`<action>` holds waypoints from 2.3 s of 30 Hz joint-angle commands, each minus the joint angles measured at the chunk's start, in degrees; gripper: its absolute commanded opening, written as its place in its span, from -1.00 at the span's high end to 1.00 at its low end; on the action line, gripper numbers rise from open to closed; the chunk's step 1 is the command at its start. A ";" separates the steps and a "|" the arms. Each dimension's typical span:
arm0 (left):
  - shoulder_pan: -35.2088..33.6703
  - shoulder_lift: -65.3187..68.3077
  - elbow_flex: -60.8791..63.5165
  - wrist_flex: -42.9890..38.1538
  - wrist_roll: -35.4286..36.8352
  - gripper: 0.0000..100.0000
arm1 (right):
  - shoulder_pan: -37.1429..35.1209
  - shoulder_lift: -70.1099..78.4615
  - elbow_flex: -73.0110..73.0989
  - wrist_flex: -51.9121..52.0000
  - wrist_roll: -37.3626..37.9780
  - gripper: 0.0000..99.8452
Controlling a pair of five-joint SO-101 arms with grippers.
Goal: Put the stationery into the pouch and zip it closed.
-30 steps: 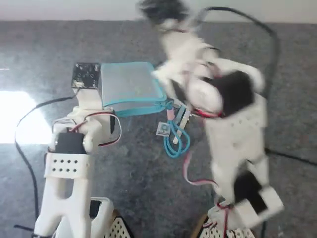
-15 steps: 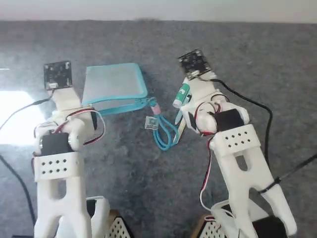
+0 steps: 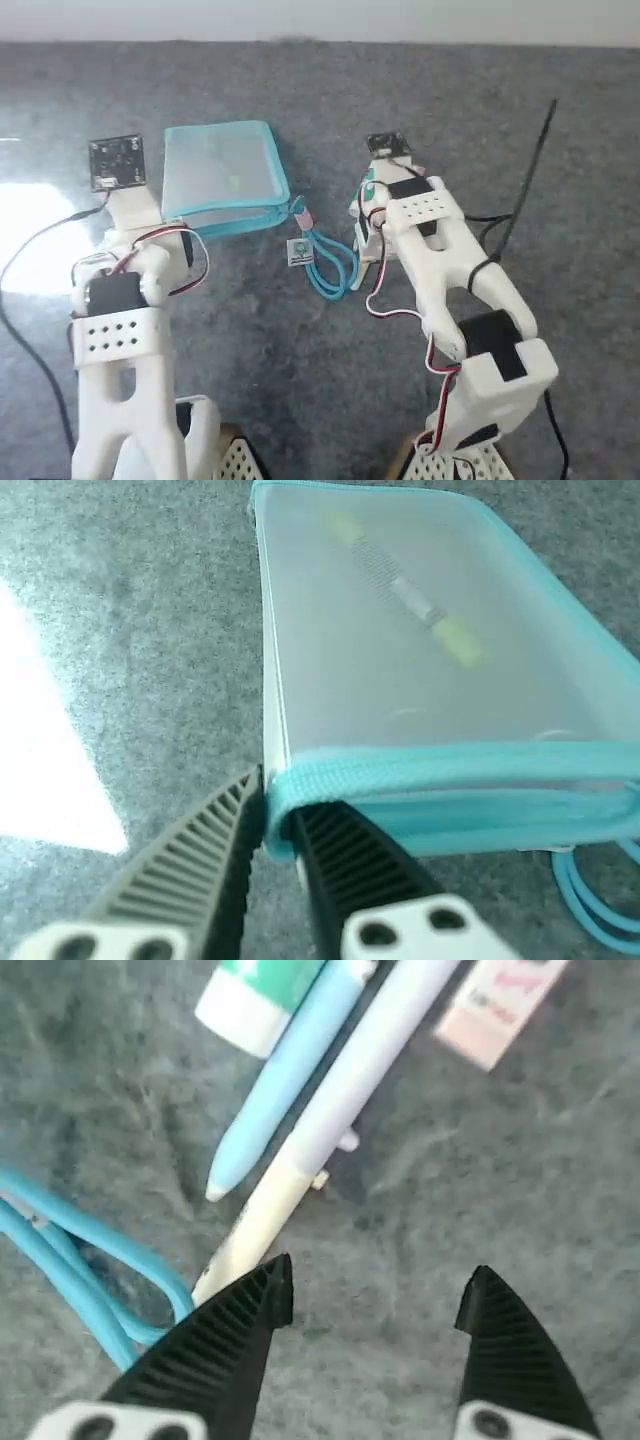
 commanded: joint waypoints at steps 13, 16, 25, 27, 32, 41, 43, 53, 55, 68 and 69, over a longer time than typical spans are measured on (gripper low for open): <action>-0.26 -1.05 -0.04 -1.67 -0.35 0.98 | -5.41 -2.15 -2.29 0.57 -5.54 0.48; -0.26 -1.05 -0.04 -1.67 -0.35 0.98 | -5.05 0.75 -2.20 -1.10 -5.54 0.48; -0.26 -1.05 -0.04 -1.67 -0.35 0.98 | -5.14 7.60 -2.81 -3.65 -17.85 0.48; -0.26 -1.05 -0.04 -1.67 -0.35 0.98 | -5.05 7.87 -3.25 -1.89 -17.76 0.49; -0.26 -1.05 -0.04 -1.67 -0.26 0.98 | -4.26 7.43 -4.31 1.01 -14.42 0.80; -0.26 -1.05 -0.04 -1.67 -0.09 0.98 | 1.01 5.14 -7.30 8.75 10.02 0.98; -0.26 -1.05 -0.04 -1.67 -0.09 0.98 | 1.19 1.54 -9.41 13.41 14.51 0.98; -0.26 -1.05 0.04 -1.67 -0.09 0.98 | -7.43 -26.51 -13.19 29.58 25.49 0.98; -0.26 -1.05 0.04 -1.67 -0.09 0.98 | -10.59 -27.74 -13.19 30.37 25.49 0.98; 4.22 -0.62 4.79 -9.05 1.23 0.98 | -20.79 -26.68 -12.92 37.93 25.58 0.98; 4.40 -0.62 4.79 -9.32 1.49 0.98 | -20.88 -26.68 -12.84 38.64 26.37 0.98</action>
